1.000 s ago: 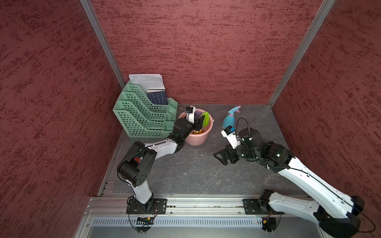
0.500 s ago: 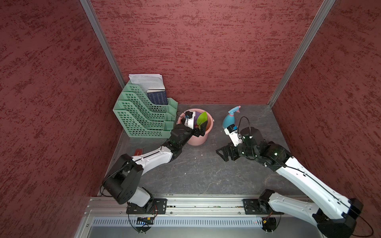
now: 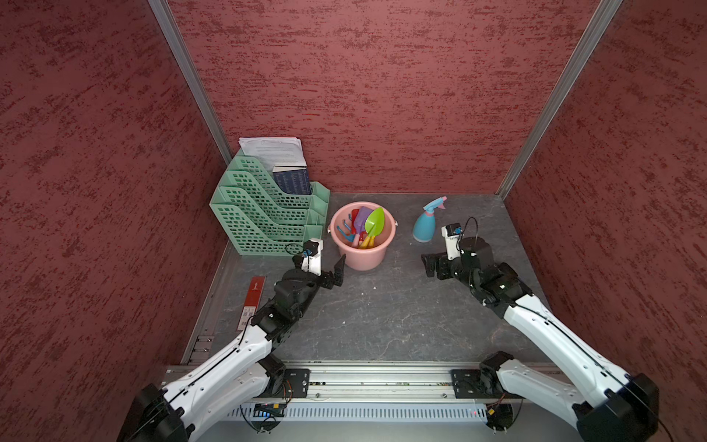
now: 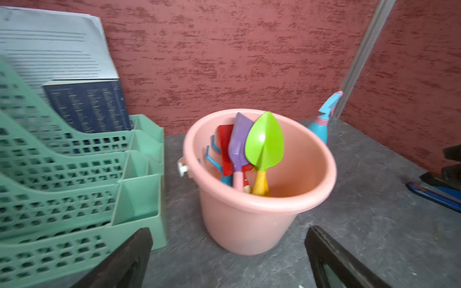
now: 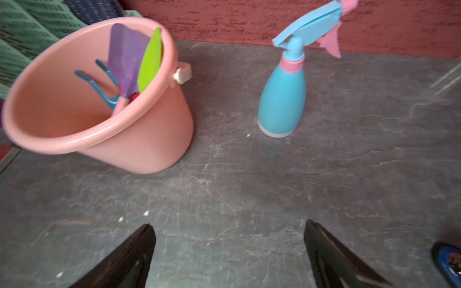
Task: Organize the gardening tools
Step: Reset both arms
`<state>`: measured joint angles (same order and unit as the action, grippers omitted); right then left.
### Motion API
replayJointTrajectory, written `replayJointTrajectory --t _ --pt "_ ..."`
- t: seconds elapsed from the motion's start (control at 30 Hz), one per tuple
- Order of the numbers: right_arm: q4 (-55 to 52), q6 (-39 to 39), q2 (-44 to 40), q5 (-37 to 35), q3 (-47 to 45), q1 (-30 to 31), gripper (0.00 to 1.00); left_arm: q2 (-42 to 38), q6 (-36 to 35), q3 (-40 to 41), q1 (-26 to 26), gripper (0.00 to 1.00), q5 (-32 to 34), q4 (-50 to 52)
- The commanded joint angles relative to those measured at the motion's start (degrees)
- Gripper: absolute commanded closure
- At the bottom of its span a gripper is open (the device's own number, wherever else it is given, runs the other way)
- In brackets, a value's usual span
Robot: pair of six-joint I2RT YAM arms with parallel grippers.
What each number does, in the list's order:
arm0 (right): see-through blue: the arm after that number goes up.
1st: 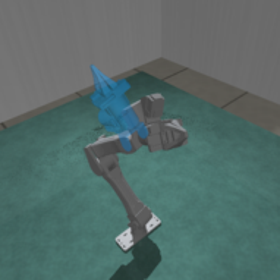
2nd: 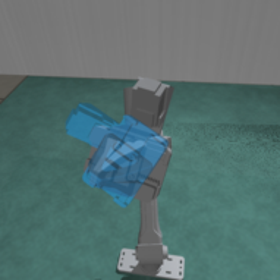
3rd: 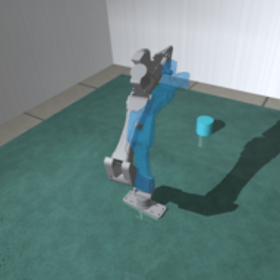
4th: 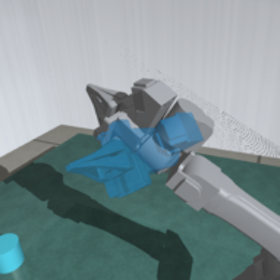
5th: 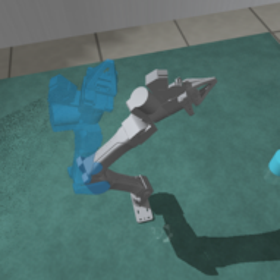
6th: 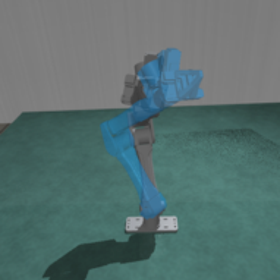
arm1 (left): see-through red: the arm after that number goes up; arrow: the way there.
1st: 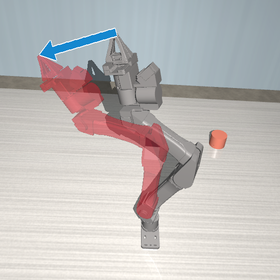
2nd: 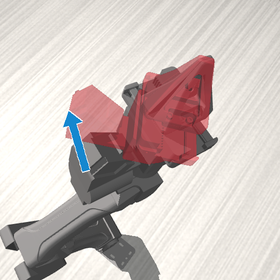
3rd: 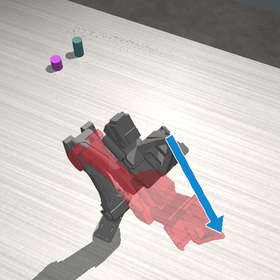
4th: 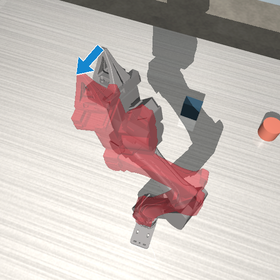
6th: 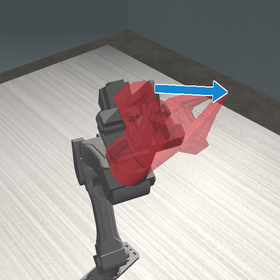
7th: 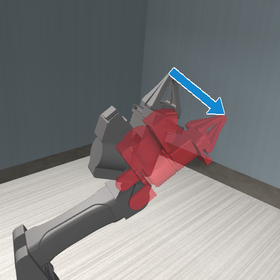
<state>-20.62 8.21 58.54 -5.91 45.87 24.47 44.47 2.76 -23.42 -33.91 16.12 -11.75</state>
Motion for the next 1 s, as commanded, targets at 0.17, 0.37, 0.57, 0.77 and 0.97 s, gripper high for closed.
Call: replayJointTrajectory --t 0.17,0.37,0.57,0.77,0.97 --pt "31.0 -5.0 4.9 -10.6 -13.0 -9.6 0.02 -5.7 1.9 5.6 12.0 0.00 7.6 5.8" --pt "47.3 -9.0 11.2 -9.6 -18.7 -12.1 0.02 -0.4 2.9 5.5 23.8 0.00 -3.2 -0.2" --pt "56.6 -8.4 17.9 -7.5 -21.5 -14.4 0.02 3.8 3.7 10.2 31.1 0.00 -6.6 -9.3" --pt "65.2 -10.8 18.3 -7.4 -25.4 -16.3 0.02 13.8 3.6 12.3 33.4 0.02 -11.9 -22.9" --pt "83.7 -9.4 24.3 -6.3 -31.5 -19.8 0.02 22.9 1.6 9.7 35.9 0.03 -16.7 -30.4"
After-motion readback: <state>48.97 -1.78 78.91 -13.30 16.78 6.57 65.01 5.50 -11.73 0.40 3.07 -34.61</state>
